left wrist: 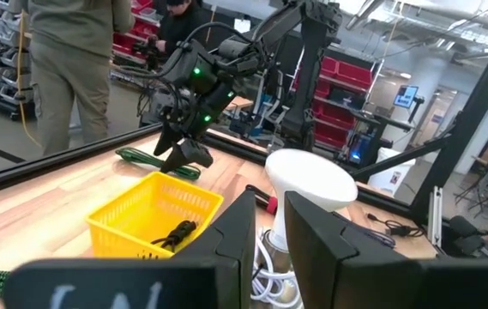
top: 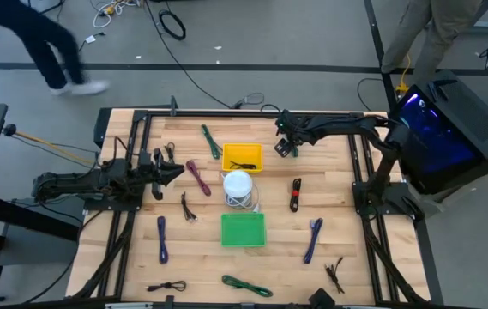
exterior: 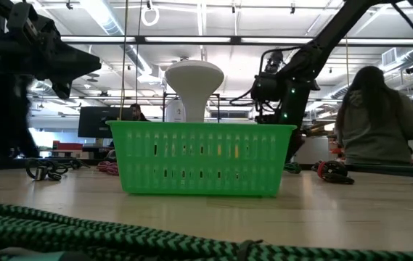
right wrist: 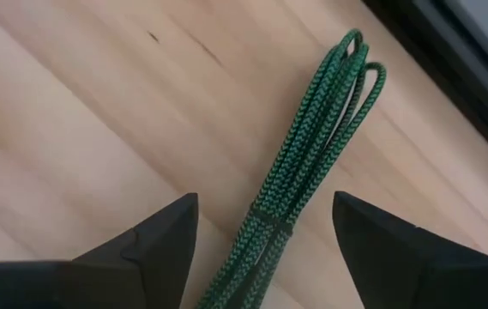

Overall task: Pick & Place USB Port
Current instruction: Put the top right green and black USB cable into the green bin

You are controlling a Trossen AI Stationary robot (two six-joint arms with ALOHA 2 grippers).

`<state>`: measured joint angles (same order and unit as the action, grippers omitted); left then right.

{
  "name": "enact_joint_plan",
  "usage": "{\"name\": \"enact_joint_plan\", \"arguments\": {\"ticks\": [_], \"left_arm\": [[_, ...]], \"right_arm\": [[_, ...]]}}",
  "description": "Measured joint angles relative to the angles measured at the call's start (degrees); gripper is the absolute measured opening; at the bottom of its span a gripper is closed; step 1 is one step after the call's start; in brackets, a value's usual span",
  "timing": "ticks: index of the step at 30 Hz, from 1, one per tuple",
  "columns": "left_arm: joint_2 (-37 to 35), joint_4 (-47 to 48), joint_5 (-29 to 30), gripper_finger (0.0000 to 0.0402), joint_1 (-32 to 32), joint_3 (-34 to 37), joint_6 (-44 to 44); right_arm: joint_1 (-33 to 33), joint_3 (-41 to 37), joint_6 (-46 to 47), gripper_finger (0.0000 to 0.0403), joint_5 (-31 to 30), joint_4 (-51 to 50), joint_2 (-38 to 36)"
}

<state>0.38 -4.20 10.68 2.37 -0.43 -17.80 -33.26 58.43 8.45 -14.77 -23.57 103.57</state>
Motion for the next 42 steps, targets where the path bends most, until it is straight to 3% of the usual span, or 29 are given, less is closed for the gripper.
{"name": "enact_joint_plan", "arguments": {"ticks": [3,6,13,19,22,30,36,42], "left_arm": [[0.0,0.2,0.0,0.0069,0.0,0.0,0.0],[0.0,0.2,0.0,0.0069,0.0,0.0,0.1],[0.0,0.2,0.0,0.0069,0.0,0.0,0.1],[0.0,0.2,0.0,0.0069,0.0,0.0,0.1],[0.0,0.2,0.0,0.0069,0.0,0.0,0.1],[0.0,0.2,0.0,0.0069,0.0,0.0,0.4],[0.0,0.2,0.0,0.0069,0.0,0.0,0.4],[0.0,0.2,0.0,0.0069,0.0,0.0,0.4]], "right_arm": [[0.0,0.0,-0.6,0.0257,-2.0,0.5,0.8],[-0.3,0.0,-1.4,0.0220,-2.2,0.2,1.0],[-2.2,0.0,-2.2,0.0024,2.0,-1.3,1.0],[-3.8,0.0,-4.4,0.0008,0.9,-1.5,0.7],[-5.1,1.3,-4.4,0.0005,4.3,-5.2,-0.6],[-1.1,8.8,-5.8,0.0002,7.1,-16.4,-11.6],[11.3,12.9,-0.4,0.0001,7.9,-20.6,-22.6],[31.3,13.0,7.3,0.0001,0.7,-20.5,-26.7]]}}
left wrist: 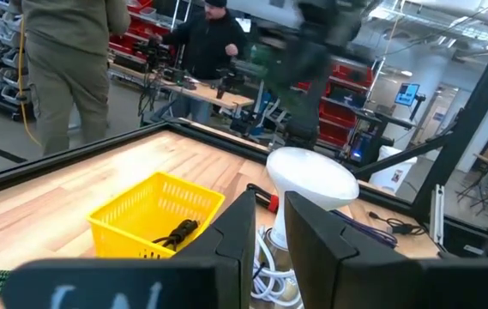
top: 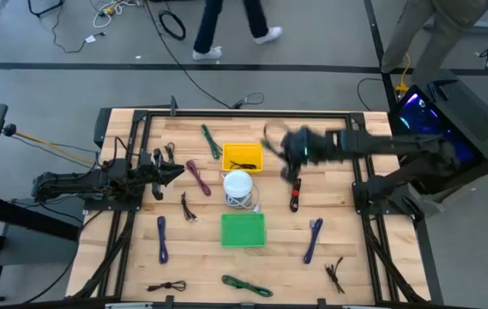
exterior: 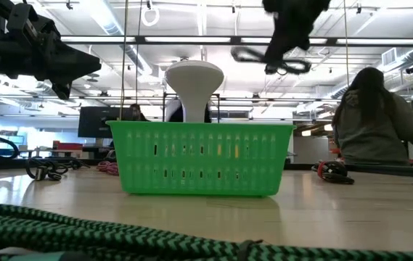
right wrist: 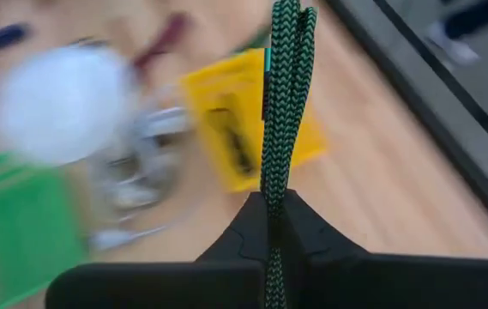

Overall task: Pick & Place USB Port
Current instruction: Put the top right green and black USB cable into the green bin

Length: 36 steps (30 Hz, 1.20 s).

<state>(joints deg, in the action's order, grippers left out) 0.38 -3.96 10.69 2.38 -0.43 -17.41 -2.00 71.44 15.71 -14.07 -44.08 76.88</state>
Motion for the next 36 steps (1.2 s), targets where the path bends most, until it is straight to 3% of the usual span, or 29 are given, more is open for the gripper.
{"name": "enact_joint_plan", "arguments": {"ticks": [7,13,24,36], "left_arm": [[0.0,0.0,0.0,0.0069,0.0,0.0,0.0],[0.0,0.1,0.0,0.0069,0.0,0.0,0.0],[0.0,0.3,0.0,0.0069,0.0,0.0,-0.4],[0.0,0.5,-0.1,0.0069,0.0,0.0,-0.3]], "right_arm": [[18.8,0.0,5.0,0.0001,-7.1,7.9,4.8],[26.6,0.0,8.1,0.0001,-7.2,18.6,13.4],[28.8,0.0,5.1,0.0001,-4.8,36.0,25.8],[25.7,-0.1,3.2,0.0000,-3.4,36.1,29.3]]}}
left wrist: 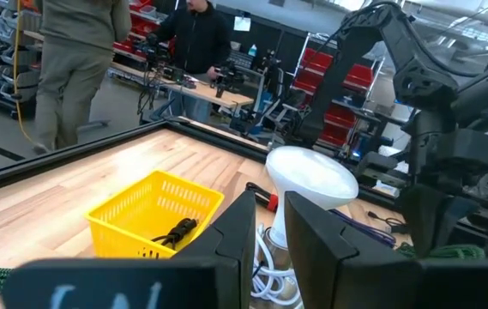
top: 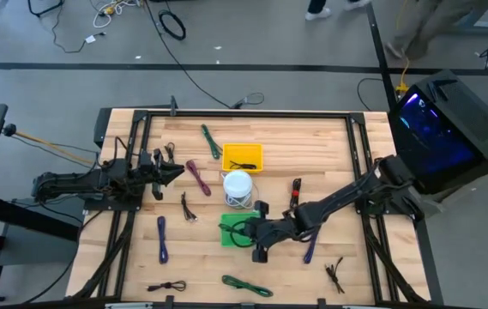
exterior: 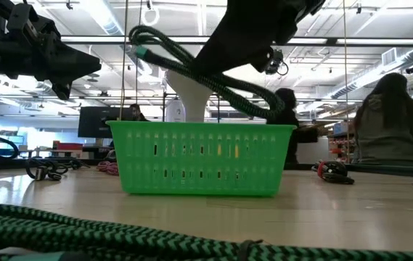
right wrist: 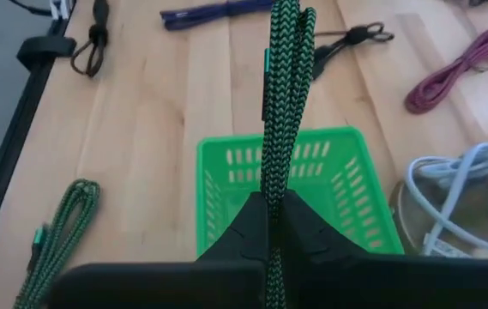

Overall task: Pick & Place USB Port
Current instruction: Put the top right green and black USB cable into the green bin

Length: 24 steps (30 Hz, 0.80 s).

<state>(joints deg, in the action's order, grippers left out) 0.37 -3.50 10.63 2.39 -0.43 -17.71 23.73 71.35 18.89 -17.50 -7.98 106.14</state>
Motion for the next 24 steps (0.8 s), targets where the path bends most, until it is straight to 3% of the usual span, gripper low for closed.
{"name": "enact_joint_plan", "arguments": {"ticks": [9,24], "left_arm": [[0.0,0.2,0.0,0.0069,0.0,0.0,0.1],[0.0,0.3,0.0,0.0069,0.0,0.0,0.3]], "right_arm": [[-0.8,0.0,-1.7,0.0029,-0.9,1.0,0.2],[-1.4,0.0,-3.4,0.0112,-2.1,2.9,0.2]]}}
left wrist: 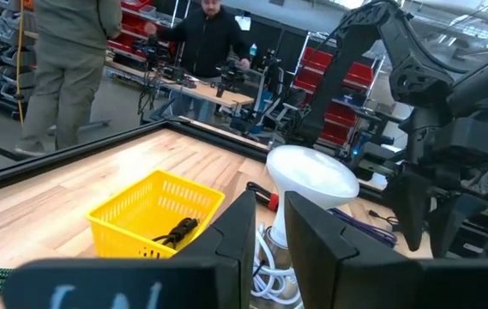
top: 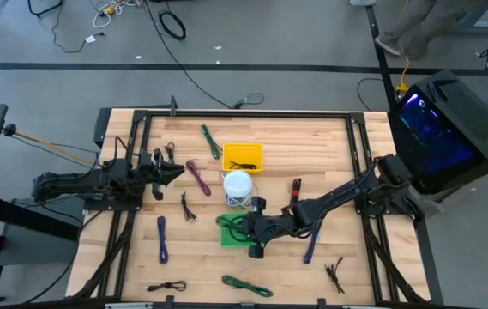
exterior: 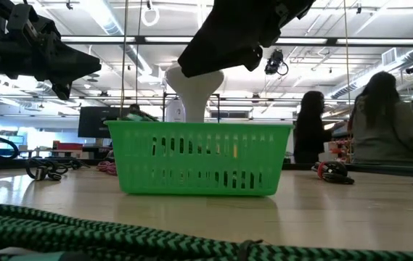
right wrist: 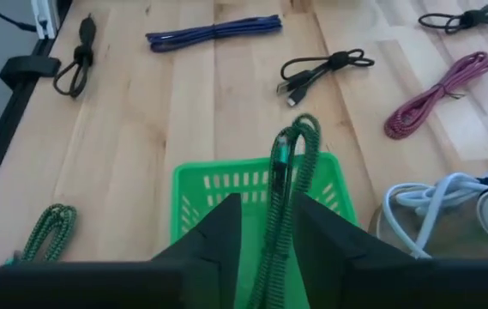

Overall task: Pick & Place USB Port
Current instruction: Put the top right green and black USB cable into the green bin, then put the top green and black USB cable into the green bin

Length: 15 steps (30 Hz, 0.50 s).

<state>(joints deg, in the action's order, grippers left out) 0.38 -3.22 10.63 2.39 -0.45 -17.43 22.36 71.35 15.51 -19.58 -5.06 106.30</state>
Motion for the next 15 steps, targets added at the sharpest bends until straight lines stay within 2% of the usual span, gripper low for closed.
{"name": "enact_joint_plan", "arguments": {"ticks": [4,7,15], "left_arm": [[0.0,0.0,0.0,0.0069,0.0,0.0,0.0],[0.0,0.0,0.0,0.0069,0.0,0.0,0.0],[0.0,0.0,0.0,0.0069,0.0,0.0,0.0]], "right_arm": [[-0.9,0.0,-2.9,0.0133,-2.1,1.0,-0.2],[-2.3,0.0,-5.2,0.0143,-0.9,2.4,-1.8],[-4.8,0.0,-10.0,0.0140,-3.9,-3.1,-9.8]]}}
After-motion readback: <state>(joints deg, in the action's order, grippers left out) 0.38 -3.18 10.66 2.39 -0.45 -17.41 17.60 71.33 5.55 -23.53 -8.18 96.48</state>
